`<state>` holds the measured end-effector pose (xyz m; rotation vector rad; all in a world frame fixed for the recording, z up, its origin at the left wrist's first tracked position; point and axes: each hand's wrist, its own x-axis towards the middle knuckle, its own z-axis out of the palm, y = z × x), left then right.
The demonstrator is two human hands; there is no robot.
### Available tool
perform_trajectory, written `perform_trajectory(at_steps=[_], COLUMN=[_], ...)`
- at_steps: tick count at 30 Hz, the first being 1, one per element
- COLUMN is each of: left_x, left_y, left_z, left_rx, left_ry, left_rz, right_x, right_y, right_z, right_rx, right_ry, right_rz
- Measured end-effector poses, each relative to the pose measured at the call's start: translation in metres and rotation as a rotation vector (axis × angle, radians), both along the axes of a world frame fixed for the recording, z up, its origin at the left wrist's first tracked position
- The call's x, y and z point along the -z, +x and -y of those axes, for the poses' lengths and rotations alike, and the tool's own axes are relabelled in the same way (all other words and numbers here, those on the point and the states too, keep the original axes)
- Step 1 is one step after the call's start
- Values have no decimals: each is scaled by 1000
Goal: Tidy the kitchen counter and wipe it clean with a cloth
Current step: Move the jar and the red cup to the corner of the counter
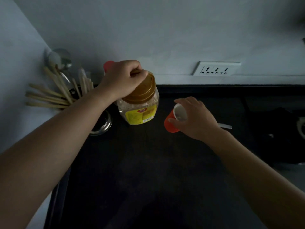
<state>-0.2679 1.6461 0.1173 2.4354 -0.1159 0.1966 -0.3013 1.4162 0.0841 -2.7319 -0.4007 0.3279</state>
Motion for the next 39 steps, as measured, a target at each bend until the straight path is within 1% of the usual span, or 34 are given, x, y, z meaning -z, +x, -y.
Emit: perform_trajectory(at_steps=[2, 5, 9, 13, 16, 19, 23, 27, 32, 34, 37, 39], left_x=[6, 19, 41, 54, 54, 54, 55, 53, 50, 49, 48, 47], left_y=[6, 5, -7, -23, -29, -31, -32, -35, -39, -42, -46, -49], left_z=[-1, -5, -12, -16, -15, -12, -8, -5, 1, 3, 6, 8], left_rx=[25, 75, -30, -132, -160, -184, -210, -216, -231, -237, -251, -258], left_ry=[13, -24, -8, -48, -106, -112, -124, -127, -130, -131, -119, -110], left_rz=[34, 61, 153, 137, 139, 138, 150, 122, 95, 89, 85, 82], right_x=[5, 17, 35, 55, 68, 75, 69, 44, 22, 19, 21, 23], right_y=[15, 40, 68, 81, 82, 80, 78, 76, 79, 80, 81, 82], right_z=[-1, -5, -14, -27, -33, -35, -32, -16, 11, 18, 21, 21], right_rx=[-15, -57, -117, -196, -220, -223, -238, -224, -190, -168, -125, -102], right_ry=[-16, -63, -140, -215, -240, -252, -262, -266, -442, -479, -458, -383], right_rz=[-6, -14, -7, 12, 7, 13, 26, 93, 54, 37, -10, -48])
